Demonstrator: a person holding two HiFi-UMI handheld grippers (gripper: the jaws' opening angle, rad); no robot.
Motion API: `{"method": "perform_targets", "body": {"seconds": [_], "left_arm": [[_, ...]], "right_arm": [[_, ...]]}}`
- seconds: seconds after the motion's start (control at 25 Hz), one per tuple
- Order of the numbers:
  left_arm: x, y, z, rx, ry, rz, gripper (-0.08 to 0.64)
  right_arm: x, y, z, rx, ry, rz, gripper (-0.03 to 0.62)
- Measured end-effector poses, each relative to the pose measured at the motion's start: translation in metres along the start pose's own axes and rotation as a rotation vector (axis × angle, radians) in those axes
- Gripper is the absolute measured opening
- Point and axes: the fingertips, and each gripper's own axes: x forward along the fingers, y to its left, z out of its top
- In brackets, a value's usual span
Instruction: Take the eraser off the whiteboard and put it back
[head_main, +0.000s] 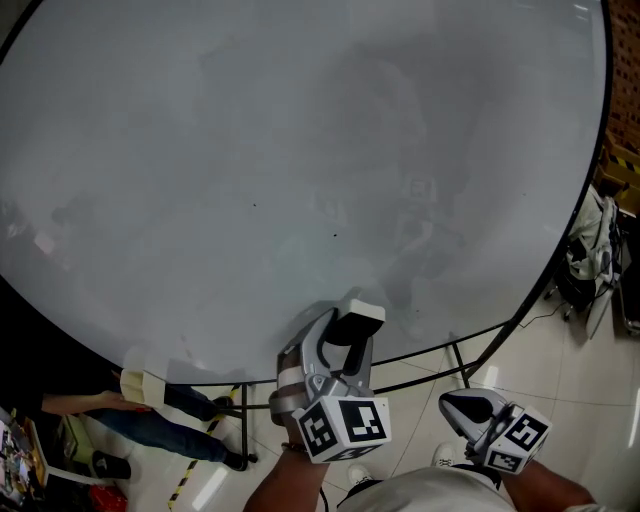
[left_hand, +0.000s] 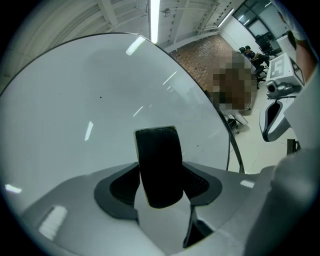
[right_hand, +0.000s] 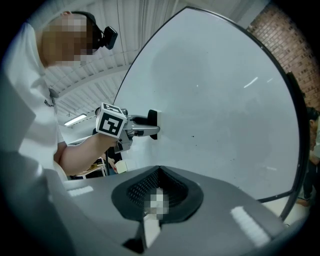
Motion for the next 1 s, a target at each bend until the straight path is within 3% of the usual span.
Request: {"method": "perform_targets", "body": {"seconds": [1.0], "left_arm": [[0.007,0.024,0.008,0.017,0.001,0.103,0.294]], "right_arm": [[0.002,-0.005,-0.006,0.008,-0.003,-0.009,0.002]]}}
